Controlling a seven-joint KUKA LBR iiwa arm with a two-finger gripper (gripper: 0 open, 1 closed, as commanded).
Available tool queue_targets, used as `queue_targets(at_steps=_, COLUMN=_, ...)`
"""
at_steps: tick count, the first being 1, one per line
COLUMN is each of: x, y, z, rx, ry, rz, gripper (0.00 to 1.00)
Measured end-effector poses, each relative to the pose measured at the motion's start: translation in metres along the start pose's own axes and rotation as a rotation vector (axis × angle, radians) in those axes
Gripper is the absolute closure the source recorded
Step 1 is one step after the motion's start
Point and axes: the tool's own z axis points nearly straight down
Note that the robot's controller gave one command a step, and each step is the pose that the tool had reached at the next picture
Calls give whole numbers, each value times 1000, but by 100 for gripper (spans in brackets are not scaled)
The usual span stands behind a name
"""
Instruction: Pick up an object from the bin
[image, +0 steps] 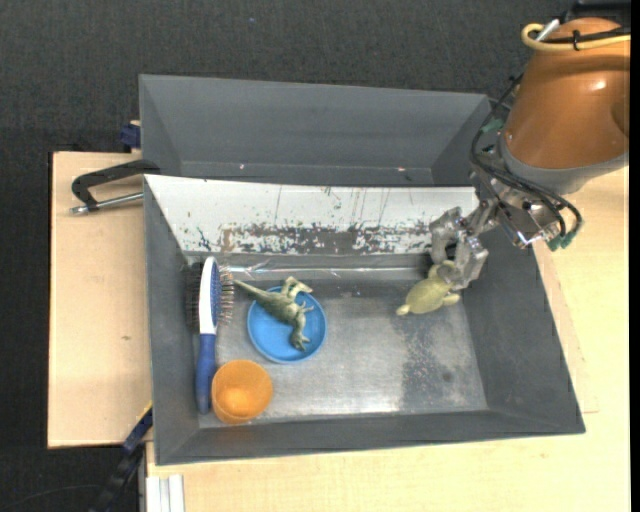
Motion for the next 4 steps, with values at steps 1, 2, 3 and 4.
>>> queue_targets(at_steps=1, x=4, y=49, z=127, rx=-10, ry=20, rz=133, gripper=100)
queue_targets(at_steps=2, x=15, y=44, z=78, rx=-3, ry=6, rz=133, gripper=100)
queue_targets(at_steps=3, x=15, y=44, z=81, rx=-5, ry=10, rz=132, gripper=0)
queue_targets(at_steps=4, x=28, y=0, z=190, rx=-9, ry=19, rz=-36, gripper=0)
